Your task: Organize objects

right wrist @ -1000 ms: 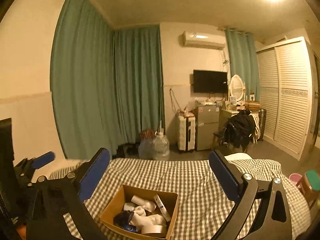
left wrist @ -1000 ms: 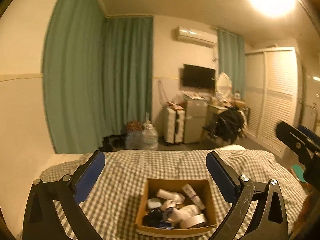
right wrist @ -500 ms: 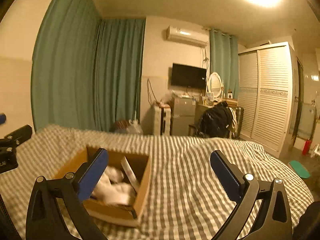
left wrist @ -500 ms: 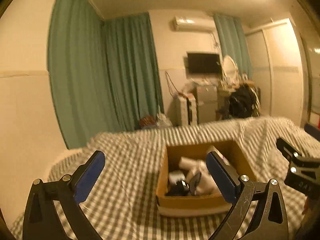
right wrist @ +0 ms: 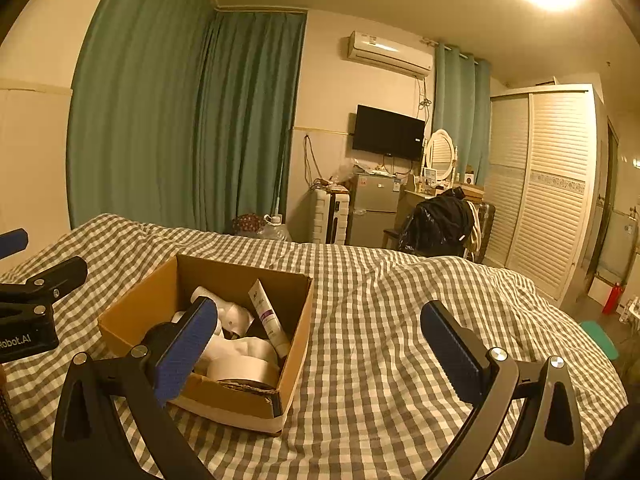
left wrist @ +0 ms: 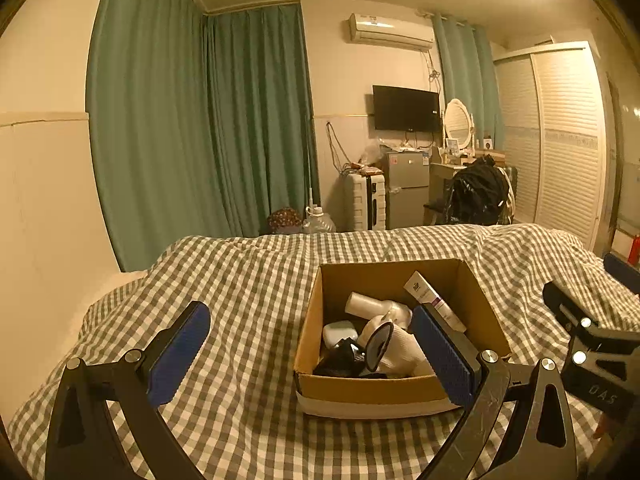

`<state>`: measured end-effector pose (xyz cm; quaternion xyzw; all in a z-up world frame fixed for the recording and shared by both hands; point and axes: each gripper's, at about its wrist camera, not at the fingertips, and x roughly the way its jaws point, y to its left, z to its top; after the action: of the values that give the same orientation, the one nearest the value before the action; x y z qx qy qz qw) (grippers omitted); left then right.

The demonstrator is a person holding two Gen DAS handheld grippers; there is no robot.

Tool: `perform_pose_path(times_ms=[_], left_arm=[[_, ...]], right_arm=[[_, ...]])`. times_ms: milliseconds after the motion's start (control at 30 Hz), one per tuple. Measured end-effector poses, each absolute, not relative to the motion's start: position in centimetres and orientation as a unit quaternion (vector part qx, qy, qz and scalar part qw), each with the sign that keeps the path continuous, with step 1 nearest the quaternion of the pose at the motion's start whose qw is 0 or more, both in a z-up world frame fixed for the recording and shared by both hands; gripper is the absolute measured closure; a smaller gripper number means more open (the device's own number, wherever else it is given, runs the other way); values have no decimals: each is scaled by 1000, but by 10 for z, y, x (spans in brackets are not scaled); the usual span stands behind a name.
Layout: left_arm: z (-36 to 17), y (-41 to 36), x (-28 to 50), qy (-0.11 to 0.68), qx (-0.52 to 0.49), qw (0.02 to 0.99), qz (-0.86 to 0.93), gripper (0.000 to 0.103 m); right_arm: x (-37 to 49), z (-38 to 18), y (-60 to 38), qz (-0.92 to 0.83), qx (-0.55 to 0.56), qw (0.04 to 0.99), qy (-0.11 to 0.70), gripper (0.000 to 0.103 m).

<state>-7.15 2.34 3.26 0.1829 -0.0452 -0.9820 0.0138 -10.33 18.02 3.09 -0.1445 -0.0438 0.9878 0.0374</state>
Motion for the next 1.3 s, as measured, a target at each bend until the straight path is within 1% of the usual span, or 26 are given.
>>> perform_pose_path(times_ms=[1300], left_arm=[[25,25,-79,-38,209,-5,-977,0]], right_arm=[[-105,29,180,987,-154,39,-37,1]])
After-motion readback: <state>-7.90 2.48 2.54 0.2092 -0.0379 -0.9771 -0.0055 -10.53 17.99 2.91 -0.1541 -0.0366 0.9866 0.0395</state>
